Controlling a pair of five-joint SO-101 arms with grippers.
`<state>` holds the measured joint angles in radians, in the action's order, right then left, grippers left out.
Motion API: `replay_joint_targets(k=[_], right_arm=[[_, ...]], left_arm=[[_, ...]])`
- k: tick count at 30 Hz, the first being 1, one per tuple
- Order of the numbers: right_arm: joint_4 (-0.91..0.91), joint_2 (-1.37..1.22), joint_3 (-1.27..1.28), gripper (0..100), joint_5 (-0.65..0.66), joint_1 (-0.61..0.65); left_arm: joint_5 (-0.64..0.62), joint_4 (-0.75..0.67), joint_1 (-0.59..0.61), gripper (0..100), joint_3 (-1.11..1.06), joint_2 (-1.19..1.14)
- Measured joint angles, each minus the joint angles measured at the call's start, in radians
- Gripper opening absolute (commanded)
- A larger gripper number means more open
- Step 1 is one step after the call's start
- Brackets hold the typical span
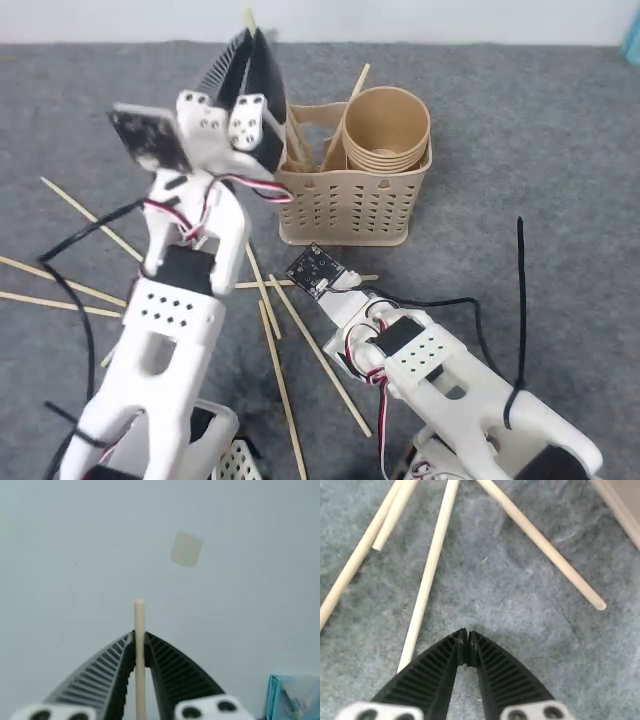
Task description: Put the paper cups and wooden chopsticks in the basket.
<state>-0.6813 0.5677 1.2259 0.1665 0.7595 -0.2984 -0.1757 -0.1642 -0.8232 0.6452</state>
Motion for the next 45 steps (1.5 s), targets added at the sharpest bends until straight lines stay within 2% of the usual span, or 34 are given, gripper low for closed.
replay_joint_targets(k=[3,8,15,18,26,35,40,45], right_arm=[[0.0,0.0,0.0,1.2,0.0,0.0],[0.0,0.0,0.0,1.2,0.0,0.0],[0.0,0.0,0.0,1.2,0.0,0.0],[0.0,0.0,0.0,1.2,0.0,0.0],[0.0,0.0,0.0,1.2,0.0,0.0],[0.0,0.0,0.0,1.2,0.0,0.0],[0.0,0.0,0.0,1.2,0.0,0.0],[0.0,0.0,0.0,1.2,0.0,0.0]], left_arm=[[-0.003,-0.061,-0.002,1,-0.098,0.0],[0.002,-0.077,-0.002,2,-0.213,0.0],[-0.02,-0.087,-0.029,21,-0.252,0.003],[-0.098,-0.068,-0.031,23,-0.236,0.005],[-0.153,0.118,0.008,23,-0.132,0.043],[-0.153,0.367,0.092,23,-0.115,0.465],[-0.153,0.534,0.193,23,-0.11,0.661],[-0.153,0.767,0.342,23,-0.031,0.675]])
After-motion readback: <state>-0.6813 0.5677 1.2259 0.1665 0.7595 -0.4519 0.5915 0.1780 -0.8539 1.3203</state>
